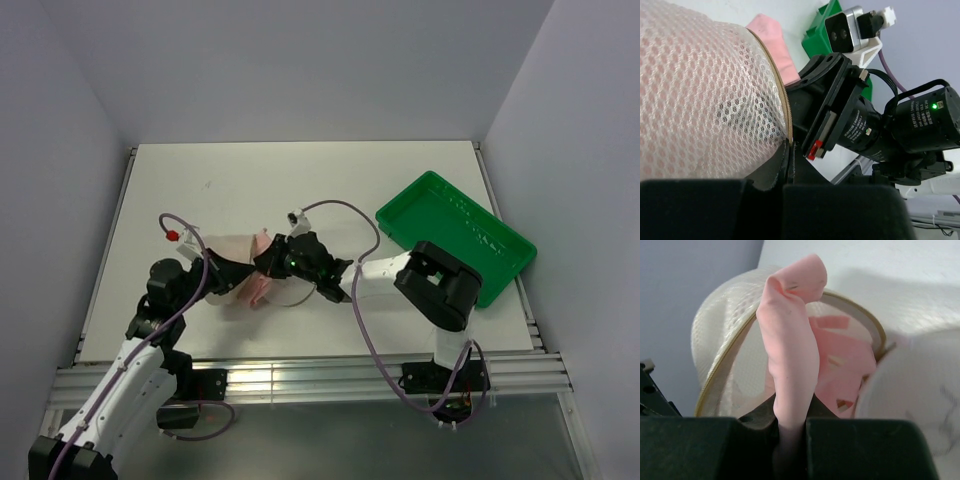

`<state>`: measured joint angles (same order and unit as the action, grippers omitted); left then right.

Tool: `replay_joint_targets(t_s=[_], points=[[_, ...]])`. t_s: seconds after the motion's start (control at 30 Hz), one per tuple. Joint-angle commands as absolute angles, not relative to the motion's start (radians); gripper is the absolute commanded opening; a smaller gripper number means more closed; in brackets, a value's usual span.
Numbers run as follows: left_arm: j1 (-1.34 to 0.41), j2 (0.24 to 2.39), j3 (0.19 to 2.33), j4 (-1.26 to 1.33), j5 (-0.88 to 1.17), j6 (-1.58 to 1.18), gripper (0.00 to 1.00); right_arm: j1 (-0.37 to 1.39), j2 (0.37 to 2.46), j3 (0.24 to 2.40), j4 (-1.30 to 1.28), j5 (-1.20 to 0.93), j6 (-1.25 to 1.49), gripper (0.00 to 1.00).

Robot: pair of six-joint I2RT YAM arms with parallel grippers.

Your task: Place the bra in the laundry bag and zip it closed

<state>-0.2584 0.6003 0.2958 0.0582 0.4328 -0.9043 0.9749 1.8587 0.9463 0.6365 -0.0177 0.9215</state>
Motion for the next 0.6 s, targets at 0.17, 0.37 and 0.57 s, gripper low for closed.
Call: replay_joint_targets(t_s=[0.17,0.37,0.57], points=[[-0.281,0.534,0.241,0.113,0.465,-0.963,0.0,0.986,1.648,0.782,0.802,0.247,1.129,0.0],[-0.374,0.679,0.279,0.29,0.477,-1.003,0.0,1.006,1.445,0.698,0.714,0.336,1.004,0.0],[-0.52,0.744,0.312,0.347,0.388,-0.997,0.0,1.032,1.491,0.689,0.693,0.383,1.006,0.0]])
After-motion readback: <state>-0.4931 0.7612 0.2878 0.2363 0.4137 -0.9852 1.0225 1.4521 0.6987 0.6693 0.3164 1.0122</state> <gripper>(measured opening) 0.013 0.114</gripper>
